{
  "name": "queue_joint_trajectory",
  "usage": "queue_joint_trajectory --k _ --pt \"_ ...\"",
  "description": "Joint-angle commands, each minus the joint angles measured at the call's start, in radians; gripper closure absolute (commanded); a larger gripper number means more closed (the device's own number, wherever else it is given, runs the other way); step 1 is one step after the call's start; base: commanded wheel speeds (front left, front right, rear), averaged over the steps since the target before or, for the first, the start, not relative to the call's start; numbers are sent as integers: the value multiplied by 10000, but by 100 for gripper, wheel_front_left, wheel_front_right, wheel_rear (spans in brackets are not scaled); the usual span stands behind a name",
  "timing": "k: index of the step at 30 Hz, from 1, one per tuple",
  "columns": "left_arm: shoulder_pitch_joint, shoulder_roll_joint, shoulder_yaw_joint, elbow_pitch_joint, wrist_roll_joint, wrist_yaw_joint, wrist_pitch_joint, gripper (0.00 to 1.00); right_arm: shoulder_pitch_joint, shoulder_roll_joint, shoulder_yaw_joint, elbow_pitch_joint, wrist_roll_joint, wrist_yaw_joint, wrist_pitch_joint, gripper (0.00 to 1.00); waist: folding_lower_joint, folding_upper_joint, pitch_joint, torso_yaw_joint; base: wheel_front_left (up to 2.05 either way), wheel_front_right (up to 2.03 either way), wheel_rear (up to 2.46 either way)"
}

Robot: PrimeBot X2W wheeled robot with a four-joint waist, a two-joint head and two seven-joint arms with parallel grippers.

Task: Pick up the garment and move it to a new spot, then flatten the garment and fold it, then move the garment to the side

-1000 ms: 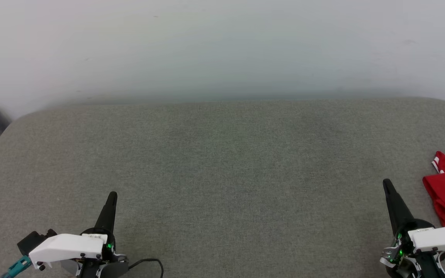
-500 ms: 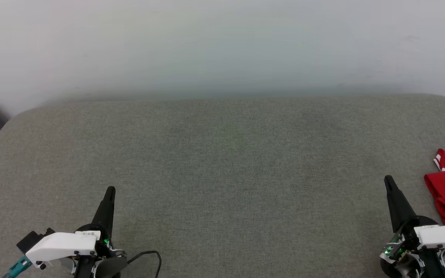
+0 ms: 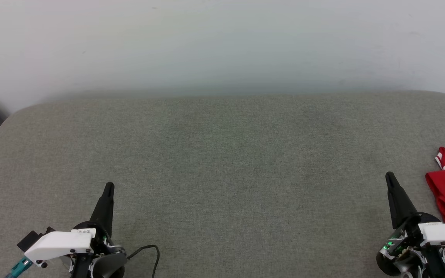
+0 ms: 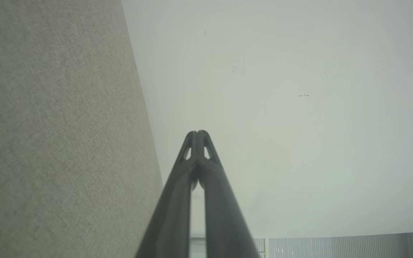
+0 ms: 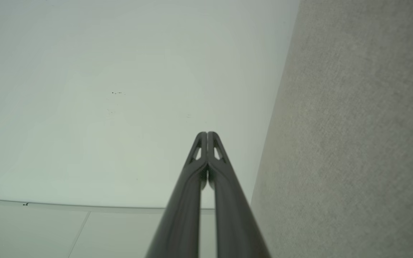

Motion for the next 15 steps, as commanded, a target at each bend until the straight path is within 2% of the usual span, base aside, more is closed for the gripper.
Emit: queue_joint_trajectory --k 1,15 --pt "-92 -4 37 -2 -49 -36 8 100 -111 40 -9 7 34 0 38 100 0 0 -1 0 0 0 0" --pt "-89 -14 50 -3 -32 -35 20 100 -111 39 -7 5 34 0 37 100 0 0 -1 0 0 0 0"
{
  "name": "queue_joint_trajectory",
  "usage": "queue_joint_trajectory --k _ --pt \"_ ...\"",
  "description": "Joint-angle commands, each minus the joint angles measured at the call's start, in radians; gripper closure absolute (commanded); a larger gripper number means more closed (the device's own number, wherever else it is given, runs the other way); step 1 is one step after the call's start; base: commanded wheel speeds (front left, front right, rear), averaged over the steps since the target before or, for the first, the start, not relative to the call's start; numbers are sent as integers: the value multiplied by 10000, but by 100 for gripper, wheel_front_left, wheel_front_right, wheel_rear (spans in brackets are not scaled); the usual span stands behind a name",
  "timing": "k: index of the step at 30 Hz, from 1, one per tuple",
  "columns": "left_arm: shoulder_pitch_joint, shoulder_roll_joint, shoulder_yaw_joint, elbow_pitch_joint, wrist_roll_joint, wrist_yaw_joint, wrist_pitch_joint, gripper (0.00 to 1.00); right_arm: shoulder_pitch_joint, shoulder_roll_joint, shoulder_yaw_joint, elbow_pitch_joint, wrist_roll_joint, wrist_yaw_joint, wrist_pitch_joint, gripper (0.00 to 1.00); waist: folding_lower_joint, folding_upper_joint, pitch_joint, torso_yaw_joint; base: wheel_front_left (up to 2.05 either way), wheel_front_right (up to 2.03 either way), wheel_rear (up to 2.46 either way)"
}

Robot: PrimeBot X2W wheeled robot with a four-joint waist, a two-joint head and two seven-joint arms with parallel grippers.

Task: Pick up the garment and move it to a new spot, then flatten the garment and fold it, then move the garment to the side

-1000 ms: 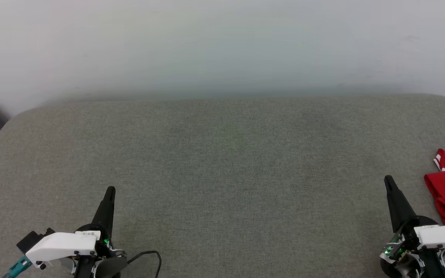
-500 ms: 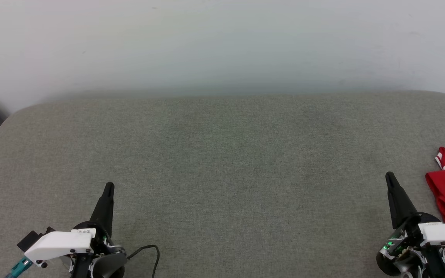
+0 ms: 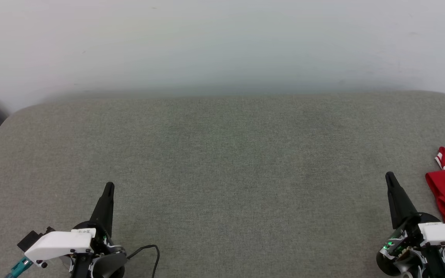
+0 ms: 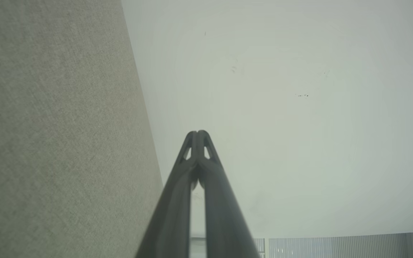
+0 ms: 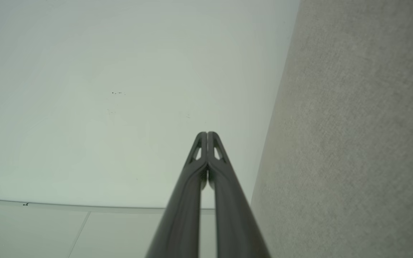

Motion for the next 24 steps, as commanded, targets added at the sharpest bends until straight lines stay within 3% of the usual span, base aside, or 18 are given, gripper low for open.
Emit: queue_joint_trajectory --k 1,24 --pt "-81 -4 36 -3 -34 -33 11 100 -111 37 -7 3 34 0 37 100 0 0 -1 0 0 0 0" --pt "-83 -20 56 -4 -10 -31 32 100 -111 36 -5 3 35 0 35 100 0 0 -1 0 0 0 0"
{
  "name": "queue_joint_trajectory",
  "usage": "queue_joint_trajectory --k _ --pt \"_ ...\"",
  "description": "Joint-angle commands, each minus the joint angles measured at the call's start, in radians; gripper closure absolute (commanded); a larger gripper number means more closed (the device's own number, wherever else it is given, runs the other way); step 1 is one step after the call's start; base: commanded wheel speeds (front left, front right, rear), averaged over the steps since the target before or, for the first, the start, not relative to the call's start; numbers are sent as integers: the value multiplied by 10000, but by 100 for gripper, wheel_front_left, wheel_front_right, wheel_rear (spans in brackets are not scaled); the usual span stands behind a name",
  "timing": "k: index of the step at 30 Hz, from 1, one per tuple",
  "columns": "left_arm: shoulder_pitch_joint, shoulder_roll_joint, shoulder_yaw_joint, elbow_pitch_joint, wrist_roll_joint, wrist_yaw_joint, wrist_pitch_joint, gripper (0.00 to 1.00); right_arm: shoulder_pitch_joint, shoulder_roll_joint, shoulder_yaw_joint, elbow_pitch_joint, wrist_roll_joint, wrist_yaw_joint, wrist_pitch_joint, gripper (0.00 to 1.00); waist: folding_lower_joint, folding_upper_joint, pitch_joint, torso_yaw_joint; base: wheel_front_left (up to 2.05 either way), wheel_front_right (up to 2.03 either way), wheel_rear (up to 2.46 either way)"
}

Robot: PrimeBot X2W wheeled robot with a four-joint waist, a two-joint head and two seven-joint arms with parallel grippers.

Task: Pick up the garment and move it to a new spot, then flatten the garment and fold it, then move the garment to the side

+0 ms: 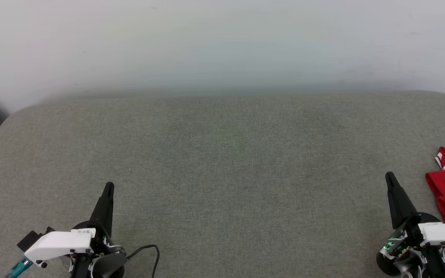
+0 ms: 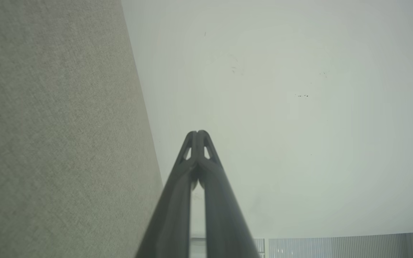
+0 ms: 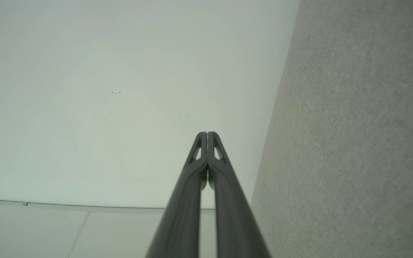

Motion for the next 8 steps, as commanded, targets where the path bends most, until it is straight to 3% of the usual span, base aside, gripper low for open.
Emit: queue_joint_trajectory --k 1,8 --pt "-82 -15 40 -4 -13 -29 29 100 -111 34 -5 3 35 0 35 100 0 0 0 0 0 0 0" --pt "-82 -19 45 -4 -7 -31 28 100 -111 34 -5 3 36 0 35 100 0 0 0 0 0 0 0"
